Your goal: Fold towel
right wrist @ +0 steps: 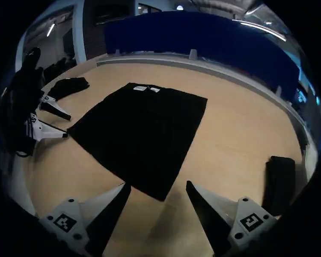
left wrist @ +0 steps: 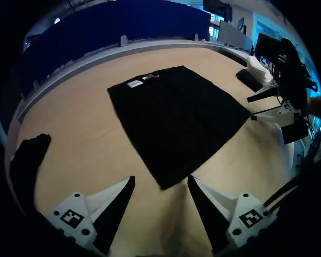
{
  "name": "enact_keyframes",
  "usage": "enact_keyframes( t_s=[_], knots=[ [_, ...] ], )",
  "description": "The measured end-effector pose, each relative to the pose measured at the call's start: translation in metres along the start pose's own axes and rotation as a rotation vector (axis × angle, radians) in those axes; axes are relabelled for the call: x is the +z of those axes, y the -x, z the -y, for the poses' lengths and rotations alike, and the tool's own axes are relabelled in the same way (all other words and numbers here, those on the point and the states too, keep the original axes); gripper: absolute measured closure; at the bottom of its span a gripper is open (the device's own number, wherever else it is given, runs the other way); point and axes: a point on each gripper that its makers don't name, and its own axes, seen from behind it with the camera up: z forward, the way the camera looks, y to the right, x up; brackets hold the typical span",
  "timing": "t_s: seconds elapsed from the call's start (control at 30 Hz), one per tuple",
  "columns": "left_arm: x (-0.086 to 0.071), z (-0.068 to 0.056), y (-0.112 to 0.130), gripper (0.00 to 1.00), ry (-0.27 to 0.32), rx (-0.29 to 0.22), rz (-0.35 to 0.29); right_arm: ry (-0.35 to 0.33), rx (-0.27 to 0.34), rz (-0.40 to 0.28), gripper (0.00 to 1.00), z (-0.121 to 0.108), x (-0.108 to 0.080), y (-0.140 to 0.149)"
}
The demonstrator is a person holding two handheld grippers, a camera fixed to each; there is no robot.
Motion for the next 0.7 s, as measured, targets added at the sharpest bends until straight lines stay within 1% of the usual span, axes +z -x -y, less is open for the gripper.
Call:
enact_keyframes(
  t_s=[0.17,0.37,0.43,0.53,0.57,0.7],
  knots=[
    [0.003,-0.003,0.003,0.09,0.01,0.007,0.018,-0.009,0.0,0.011,0.01,0.001,0.002,0.005],
    [0.003,-0.002,0.002,0.1,0.006,0.023,0.033,-0.012,-0.011,0.024,0.05,0.002,0.003,0.01],
    [0.003,-0.002,0.003,0.1,0.001,0.027,0.039,-0.019,-0.018,0.029,0.09,0.004,0.003,0.012],
    [0.002,-0.003,0.003,0.13,-0.007,0.033,0.046,-0.027,-0.03,0.039,0.2,0.006,0.002,0.015],
    [0.002,-0.003,0.003,0.15,-0.008,0.035,0.049,-0.028,-0.033,0.041,0.24,0.006,0.002,0.016],
    [0.001,-0.006,0.004,0.21,-0.008,0.042,0.055,-0.029,-0.041,0.047,0.32,0.006,0.001,0.019]
  ],
)
